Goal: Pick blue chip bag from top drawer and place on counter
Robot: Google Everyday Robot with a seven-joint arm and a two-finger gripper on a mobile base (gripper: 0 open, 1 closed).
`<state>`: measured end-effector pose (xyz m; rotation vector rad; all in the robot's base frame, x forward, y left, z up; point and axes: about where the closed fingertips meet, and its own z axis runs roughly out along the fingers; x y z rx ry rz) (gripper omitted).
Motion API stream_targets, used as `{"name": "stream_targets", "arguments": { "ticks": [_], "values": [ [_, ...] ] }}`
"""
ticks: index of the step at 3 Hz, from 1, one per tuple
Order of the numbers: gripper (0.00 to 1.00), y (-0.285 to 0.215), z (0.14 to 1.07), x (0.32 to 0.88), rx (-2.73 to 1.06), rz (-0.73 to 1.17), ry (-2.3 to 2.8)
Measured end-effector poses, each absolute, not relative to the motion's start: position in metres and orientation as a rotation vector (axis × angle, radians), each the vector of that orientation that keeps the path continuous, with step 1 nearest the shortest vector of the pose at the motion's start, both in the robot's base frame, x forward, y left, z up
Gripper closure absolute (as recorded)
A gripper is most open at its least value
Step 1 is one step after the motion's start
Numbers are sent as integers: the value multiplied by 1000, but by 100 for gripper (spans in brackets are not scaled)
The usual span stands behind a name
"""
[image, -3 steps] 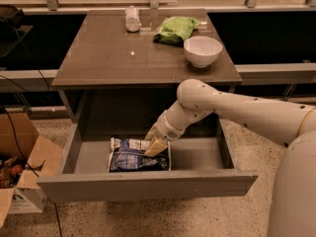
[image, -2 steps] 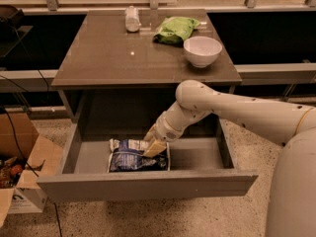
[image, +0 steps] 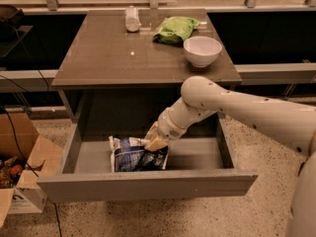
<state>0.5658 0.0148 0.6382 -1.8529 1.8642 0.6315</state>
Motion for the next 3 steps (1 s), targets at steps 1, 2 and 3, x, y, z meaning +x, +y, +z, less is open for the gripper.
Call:
{"name": "stream_targets", "arguments": {
  "ticks": [1,2,3],
  "values": [
    [100,9,689,556,-1801,622,1769],
    [100,-1,738,550,-1780,597,1689],
    [100,-19,855,553,-1850,406,1534]
  ]
}}
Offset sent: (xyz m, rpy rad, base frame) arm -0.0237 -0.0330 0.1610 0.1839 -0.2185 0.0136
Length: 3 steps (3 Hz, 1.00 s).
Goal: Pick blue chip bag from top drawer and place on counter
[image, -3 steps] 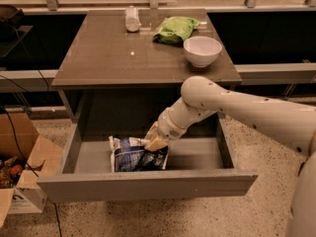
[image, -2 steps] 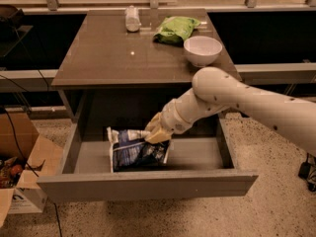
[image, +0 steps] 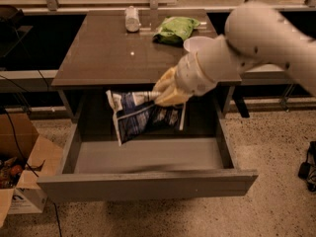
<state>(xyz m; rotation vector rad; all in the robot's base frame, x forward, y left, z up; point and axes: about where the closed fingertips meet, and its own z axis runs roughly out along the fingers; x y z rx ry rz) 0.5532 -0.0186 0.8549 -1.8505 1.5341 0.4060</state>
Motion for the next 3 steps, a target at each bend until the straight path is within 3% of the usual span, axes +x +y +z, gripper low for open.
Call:
{"name": "stream_targets", "arguments": {
  "ticks": [1,3],
  "values": [
    [100,-18,936,575,-1879,271,1434],
    [100,12,949,661,-1979,270,1502]
  ]
}}
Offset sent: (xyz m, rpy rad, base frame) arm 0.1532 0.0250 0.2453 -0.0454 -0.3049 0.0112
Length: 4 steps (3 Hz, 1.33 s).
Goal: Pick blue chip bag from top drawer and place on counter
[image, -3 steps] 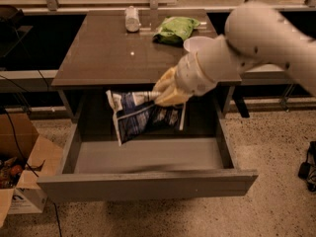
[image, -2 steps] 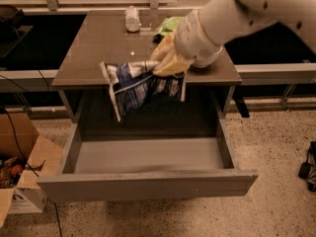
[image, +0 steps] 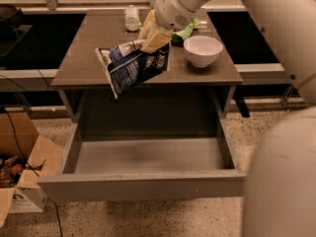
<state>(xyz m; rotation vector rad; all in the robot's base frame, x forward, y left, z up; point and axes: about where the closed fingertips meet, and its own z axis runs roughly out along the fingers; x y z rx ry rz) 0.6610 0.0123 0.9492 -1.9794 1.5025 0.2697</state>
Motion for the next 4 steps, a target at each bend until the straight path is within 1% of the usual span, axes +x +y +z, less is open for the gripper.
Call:
{"name": "stream_targets", "arguments": {
  "ticks": [1,2,3,4],
  "values": [
    [100,35,939,720,-1935,298,1550],
    [100,28,980,760,-1778,219,1517],
    [81,26,1002,763,-1750,190,1482],
    [58,26,1002,763,-1750,190,1482]
  ]
}}
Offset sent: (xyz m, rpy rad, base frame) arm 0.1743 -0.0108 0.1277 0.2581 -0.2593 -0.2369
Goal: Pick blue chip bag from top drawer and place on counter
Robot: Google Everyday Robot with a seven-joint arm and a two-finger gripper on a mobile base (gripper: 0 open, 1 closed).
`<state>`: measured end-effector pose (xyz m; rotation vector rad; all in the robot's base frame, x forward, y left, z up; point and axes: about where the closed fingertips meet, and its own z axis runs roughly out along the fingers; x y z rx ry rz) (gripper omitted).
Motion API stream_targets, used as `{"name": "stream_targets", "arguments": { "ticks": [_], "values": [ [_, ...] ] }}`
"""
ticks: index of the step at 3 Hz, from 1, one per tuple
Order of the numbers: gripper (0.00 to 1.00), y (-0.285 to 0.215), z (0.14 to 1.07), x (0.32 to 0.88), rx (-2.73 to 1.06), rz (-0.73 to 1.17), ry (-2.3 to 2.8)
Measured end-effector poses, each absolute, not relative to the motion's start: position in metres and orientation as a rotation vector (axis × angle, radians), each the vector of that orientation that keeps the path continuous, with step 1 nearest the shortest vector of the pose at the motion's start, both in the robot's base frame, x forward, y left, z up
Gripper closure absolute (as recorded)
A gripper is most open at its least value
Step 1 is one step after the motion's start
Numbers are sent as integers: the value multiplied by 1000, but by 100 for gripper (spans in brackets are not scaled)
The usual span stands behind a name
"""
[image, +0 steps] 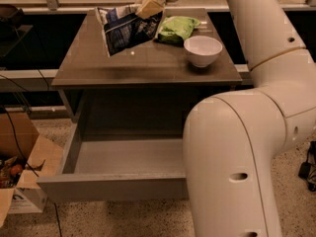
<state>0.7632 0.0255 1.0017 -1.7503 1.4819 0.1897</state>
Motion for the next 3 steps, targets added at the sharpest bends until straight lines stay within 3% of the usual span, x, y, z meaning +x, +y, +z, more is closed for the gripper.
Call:
{"name": "stream_targets", "arguments": {
  "ticks": [2,3],
  "values": [
    [11,26,1001,763,-1751,190,1482],
    [0,26,1001,763,-1751,190,1482]
  ]
}}
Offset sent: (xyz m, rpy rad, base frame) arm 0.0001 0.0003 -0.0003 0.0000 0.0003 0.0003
